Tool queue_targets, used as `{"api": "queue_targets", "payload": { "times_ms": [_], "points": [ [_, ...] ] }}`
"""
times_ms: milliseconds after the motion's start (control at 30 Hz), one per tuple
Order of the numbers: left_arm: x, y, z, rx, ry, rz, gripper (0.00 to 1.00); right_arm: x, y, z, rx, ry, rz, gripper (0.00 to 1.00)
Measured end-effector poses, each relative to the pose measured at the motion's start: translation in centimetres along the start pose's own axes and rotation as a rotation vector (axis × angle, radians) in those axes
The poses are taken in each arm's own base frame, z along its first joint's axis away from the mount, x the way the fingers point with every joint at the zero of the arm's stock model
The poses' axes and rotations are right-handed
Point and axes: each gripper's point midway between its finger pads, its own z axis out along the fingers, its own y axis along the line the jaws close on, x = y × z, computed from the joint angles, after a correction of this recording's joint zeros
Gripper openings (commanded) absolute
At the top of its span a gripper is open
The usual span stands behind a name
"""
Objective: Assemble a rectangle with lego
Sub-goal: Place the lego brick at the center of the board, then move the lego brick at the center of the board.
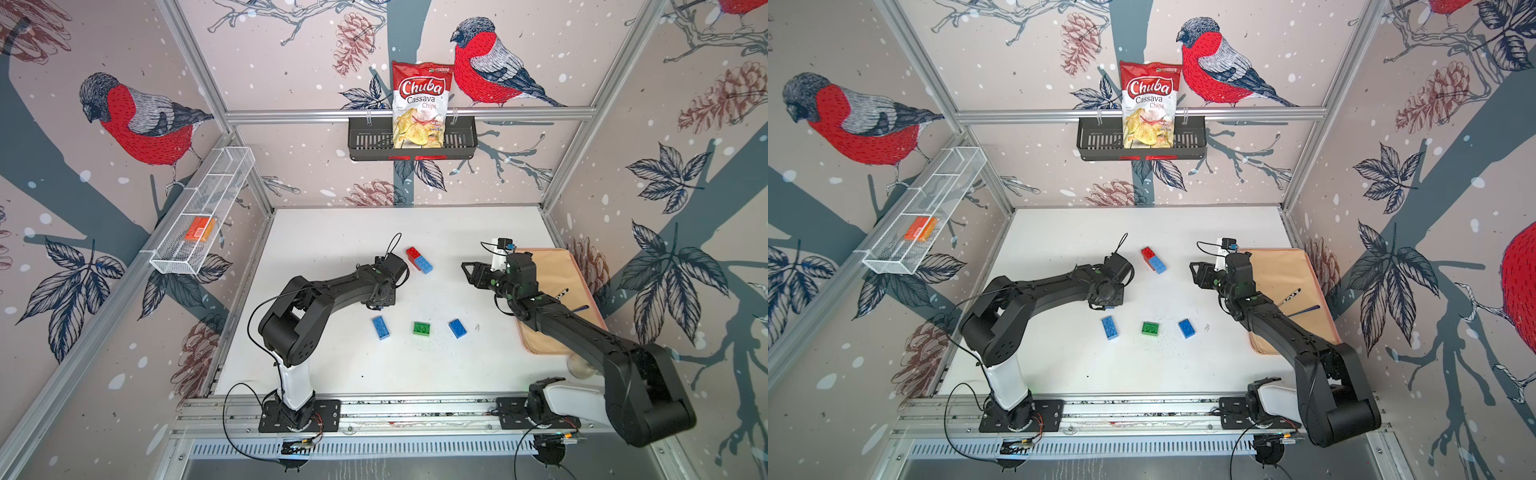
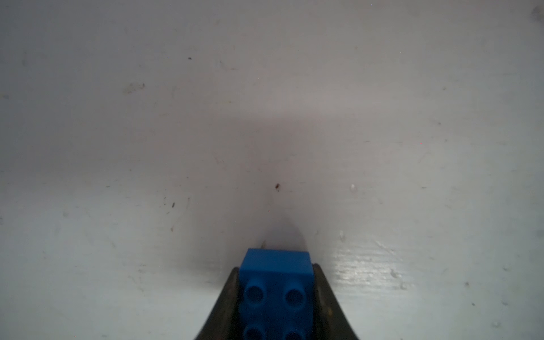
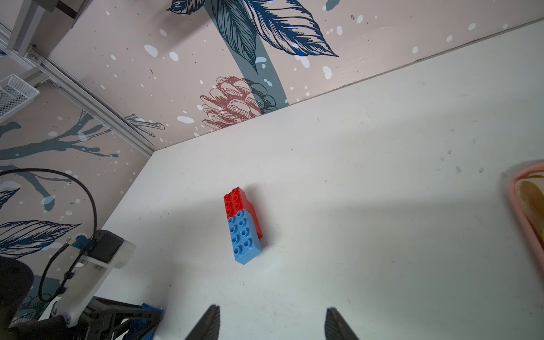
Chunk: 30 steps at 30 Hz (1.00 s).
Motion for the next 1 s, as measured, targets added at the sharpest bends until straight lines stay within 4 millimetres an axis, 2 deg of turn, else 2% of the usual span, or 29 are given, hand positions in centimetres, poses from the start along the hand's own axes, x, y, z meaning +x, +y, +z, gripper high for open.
{"api": "queue_targets", "payload": {
  "times_ms": [33,233,333,467,600,700,867,1000],
  "points": [
    [0.0,0.0,0.1,0.000,-0.002,0.000,0.37,0.1,0.0,0.1,0.001,0.003,0.001,0.61],
    [-0.6,-0.2,0.1,0.006,-0.025,0.005,0.53,0.2,0.3,1.0,0.000,0.037,-0.005,0.64],
    [-1.5,-0.1,-0.5,0.019,-0.052,0.009,0.60,0.3,1.9,1.7,-0.029,0.062,-0.053,0.68],
    [-4.2,0.2,-2.8,0.072,-0.139,0.000,0.62,1.1,5.3,3.8,-0.079,0.140,-0.156,0.74],
    [-6.5,1.5,-5.4,0.132,-0.236,-0.033,0.62,2.4,8.5,6.7,-0.098,0.226,-0.286,0.76],
    [-6.8,2.4,-6.7,0.170,-0.275,-0.048,0.63,3.5,9.6,9.3,-0.078,0.284,-0.383,0.76],
    [-5.7,2.9,-7.9,0.232,-0.316,-0.046,0.64,5.4,7.4,13.4,0.040,0.385,-0.502,0.76],
    [-4.8,3.1,-8.4,0.262,-0.328,-0.046,0.64,6.6,6.0,14.8,0.108,0.435,-0.567,0.76]
  ]
}}
